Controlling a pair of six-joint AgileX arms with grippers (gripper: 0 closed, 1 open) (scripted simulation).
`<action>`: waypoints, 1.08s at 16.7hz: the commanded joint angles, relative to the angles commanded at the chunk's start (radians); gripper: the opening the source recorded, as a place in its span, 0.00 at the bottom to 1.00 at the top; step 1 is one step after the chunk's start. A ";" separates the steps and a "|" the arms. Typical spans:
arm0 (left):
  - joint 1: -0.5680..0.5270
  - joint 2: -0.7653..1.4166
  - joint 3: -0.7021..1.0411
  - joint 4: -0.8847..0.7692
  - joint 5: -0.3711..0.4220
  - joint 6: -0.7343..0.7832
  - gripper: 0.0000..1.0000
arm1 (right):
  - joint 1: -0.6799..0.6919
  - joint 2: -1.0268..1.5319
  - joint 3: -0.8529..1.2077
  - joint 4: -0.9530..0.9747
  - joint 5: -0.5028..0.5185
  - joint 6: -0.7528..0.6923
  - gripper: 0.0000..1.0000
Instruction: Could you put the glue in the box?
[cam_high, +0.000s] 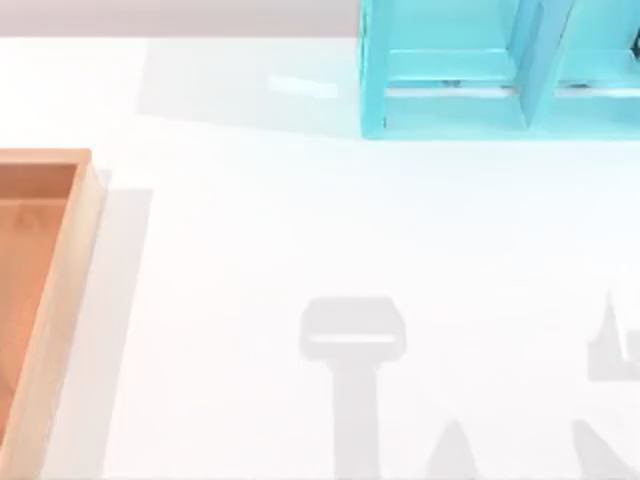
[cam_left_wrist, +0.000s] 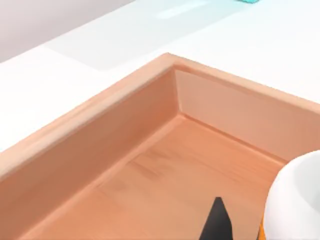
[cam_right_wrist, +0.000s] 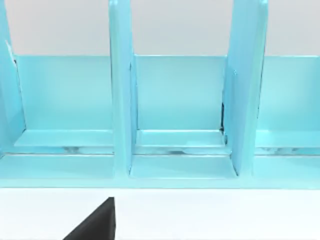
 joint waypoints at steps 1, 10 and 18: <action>0.007 0.014 -0.015 -0.021 0.012 -0.003 0.00 | 0.000 0.000 0.000 0.000 0.000 0.000 1.00; 0.001 0.023 -0.033 -0.021 0.022 -0.024 0.00 | 0.000 0.000 0.000 0.000 0.000 0.000 1.00; -0.098 -0.017 -0.163 0.393 0.054 -0.378 0.00 | 0.000 0.000 0.000 0.000 0.000 0.000 1.00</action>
